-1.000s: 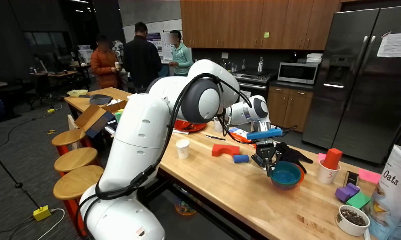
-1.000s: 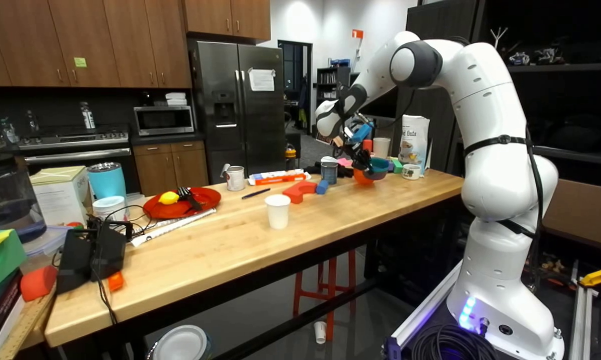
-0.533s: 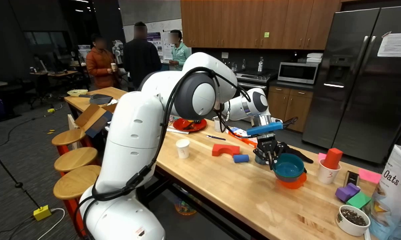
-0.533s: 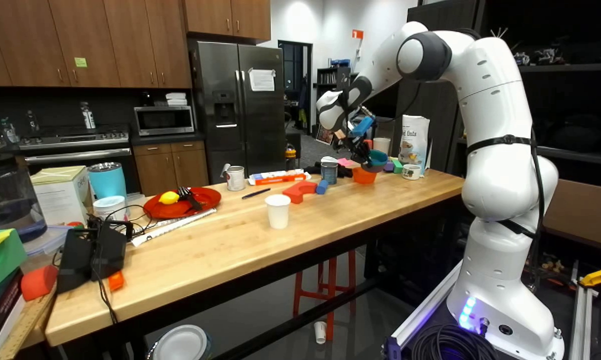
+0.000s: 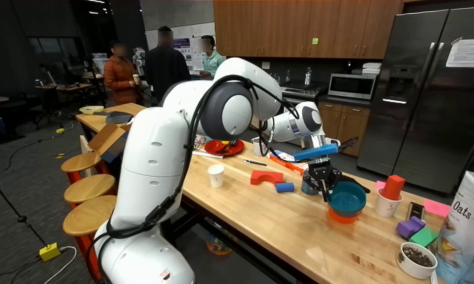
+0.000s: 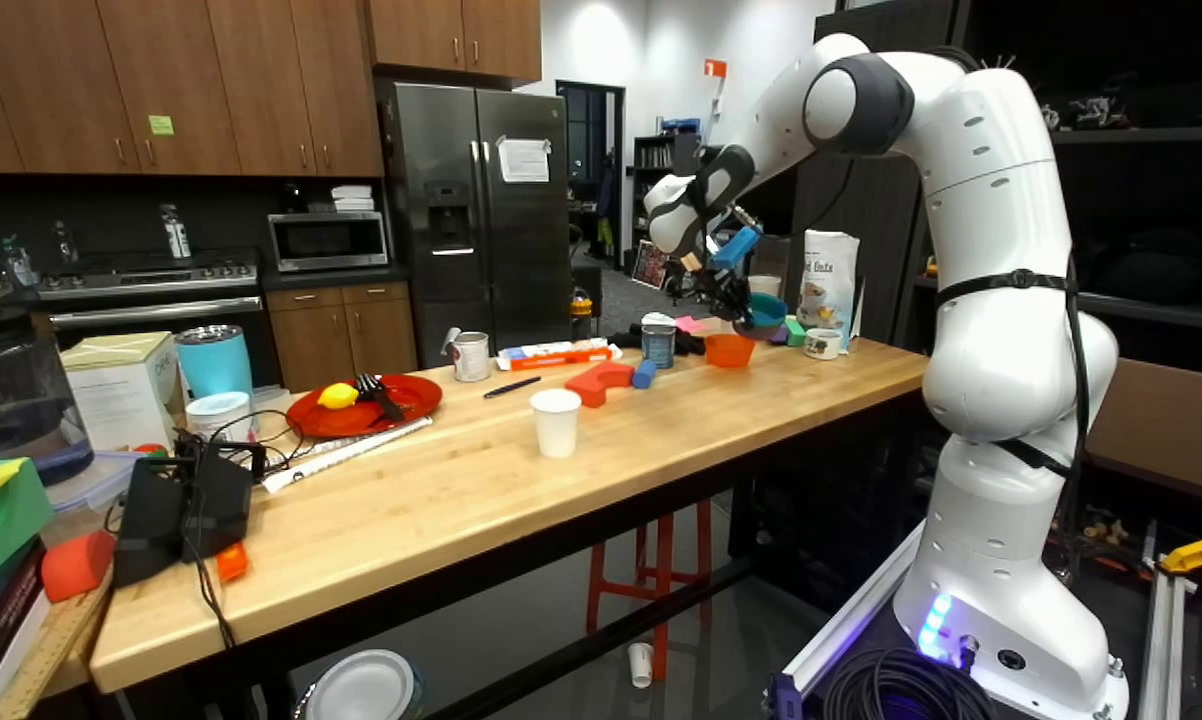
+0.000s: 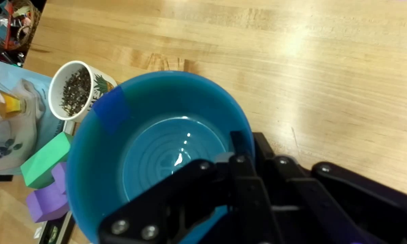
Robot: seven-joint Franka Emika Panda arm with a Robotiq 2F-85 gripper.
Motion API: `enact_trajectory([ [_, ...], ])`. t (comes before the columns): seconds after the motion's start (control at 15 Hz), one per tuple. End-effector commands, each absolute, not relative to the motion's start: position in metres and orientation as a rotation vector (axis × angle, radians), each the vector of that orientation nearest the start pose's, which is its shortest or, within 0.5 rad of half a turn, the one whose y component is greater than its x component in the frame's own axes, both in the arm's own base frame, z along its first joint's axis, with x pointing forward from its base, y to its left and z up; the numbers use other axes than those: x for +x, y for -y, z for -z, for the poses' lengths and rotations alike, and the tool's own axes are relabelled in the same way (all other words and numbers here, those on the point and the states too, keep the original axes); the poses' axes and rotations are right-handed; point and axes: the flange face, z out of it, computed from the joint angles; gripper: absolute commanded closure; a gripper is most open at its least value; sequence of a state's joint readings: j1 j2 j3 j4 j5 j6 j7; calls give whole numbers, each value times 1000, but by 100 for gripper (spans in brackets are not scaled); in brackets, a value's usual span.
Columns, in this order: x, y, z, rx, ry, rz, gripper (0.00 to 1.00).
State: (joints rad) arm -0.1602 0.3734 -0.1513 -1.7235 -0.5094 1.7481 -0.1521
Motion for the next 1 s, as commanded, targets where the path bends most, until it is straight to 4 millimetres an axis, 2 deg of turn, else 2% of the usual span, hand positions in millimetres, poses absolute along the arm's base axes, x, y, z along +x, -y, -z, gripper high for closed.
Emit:
enact_trajectory([
  [0.0, 574, 234, -354, -3517, -56, -771, 98],
  [0.33, 578, 244, -349, -3550, -102, -720, 98],
  [0.93, 588, 251, -340, -3562, -20, -626, 98],
])
